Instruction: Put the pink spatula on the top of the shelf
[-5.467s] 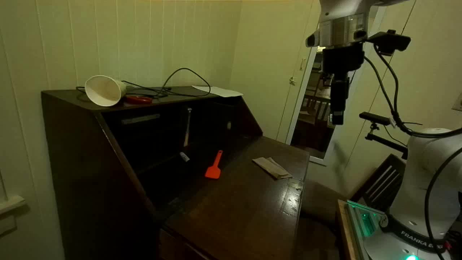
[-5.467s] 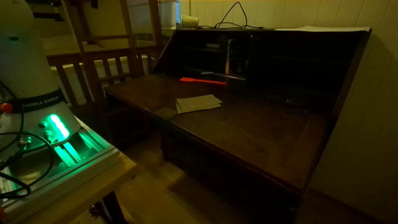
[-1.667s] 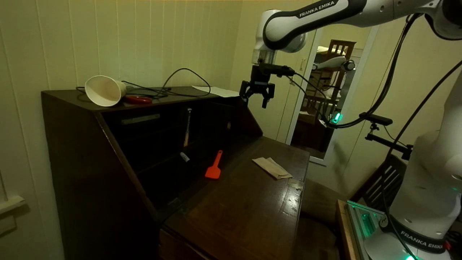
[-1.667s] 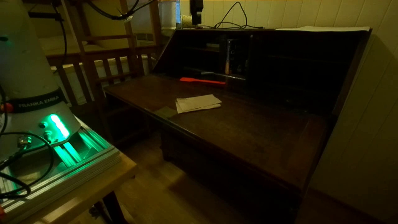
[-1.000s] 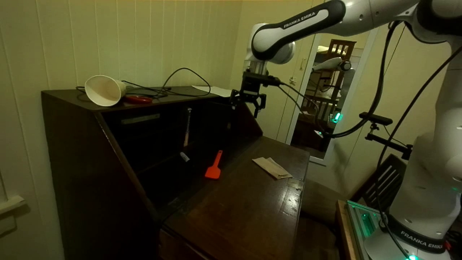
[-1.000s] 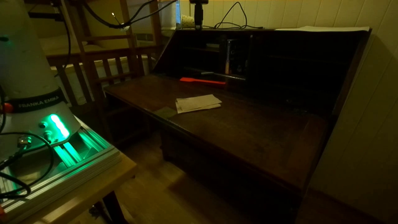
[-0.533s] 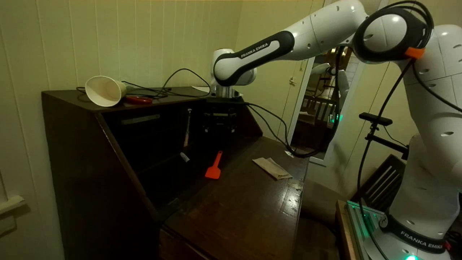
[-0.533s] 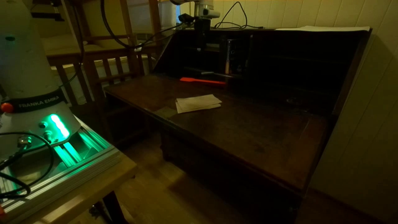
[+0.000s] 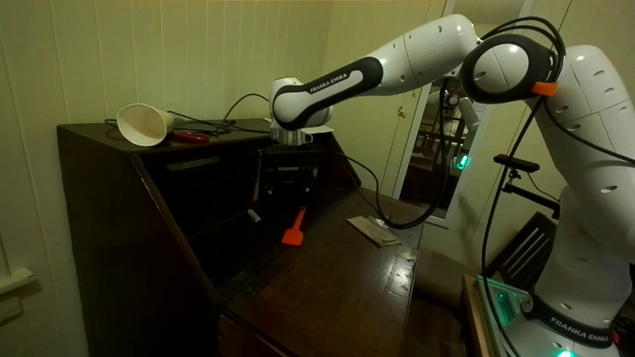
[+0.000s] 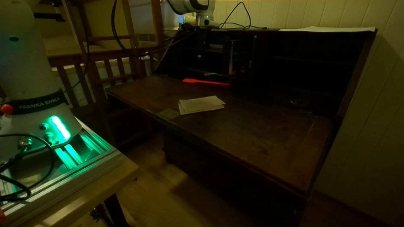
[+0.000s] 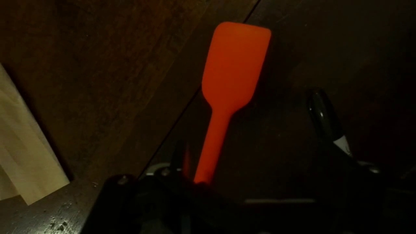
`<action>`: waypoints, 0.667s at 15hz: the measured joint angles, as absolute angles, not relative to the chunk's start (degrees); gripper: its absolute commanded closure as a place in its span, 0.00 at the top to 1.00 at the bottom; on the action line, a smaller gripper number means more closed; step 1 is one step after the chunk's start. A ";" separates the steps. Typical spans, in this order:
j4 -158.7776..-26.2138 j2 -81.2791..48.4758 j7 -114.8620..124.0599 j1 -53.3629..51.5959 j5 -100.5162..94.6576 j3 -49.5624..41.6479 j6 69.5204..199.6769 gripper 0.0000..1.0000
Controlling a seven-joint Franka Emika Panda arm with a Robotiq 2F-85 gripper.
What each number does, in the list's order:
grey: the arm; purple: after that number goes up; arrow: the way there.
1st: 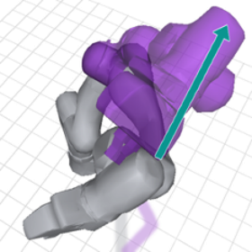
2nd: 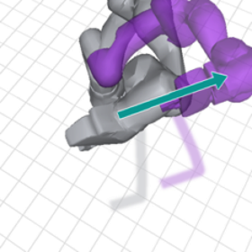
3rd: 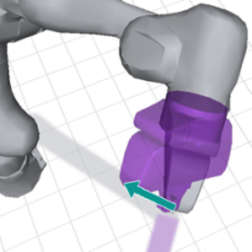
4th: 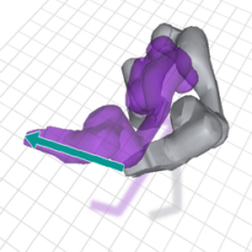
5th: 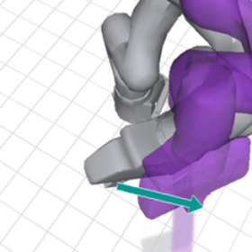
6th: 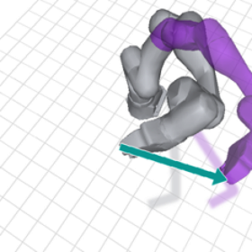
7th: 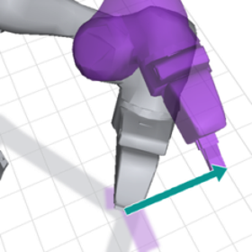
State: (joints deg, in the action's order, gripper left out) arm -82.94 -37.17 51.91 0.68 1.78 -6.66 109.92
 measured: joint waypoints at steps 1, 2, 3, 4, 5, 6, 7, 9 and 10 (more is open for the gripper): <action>-82.92 -37.16 51.90 0.68 1.78 -6.73 109.91 1.00; -82.93 -37.18 52.02 0.64 1.77 -6.79 109.91 1.00; -82.96 -37.19 52.79 0.59 1.77 -6.85 109.91 1.00; -83.18 -37.22 54.72 0.49 1.77 -7.00 109.98 1.00; -83.72 -37.30 56.82 0.41 1.78 -7.06 110.25 1.00; -84.55 -37.42 58.69 0.38 1.81 -7.06 110.91 1.00; -85.86 -37.49 60.48 0.38 2.03 -7.05 112.17 1.00; -89.65 -37.49 63.27 0.40 2.38 -7.09 116.56 1.00; -92.12 -37.40 63.78 0.40 2.38 -7.21 119.67 1.00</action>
State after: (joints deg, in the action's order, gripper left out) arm -92.12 -37.40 63.78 0.40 2.38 -7.21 119.67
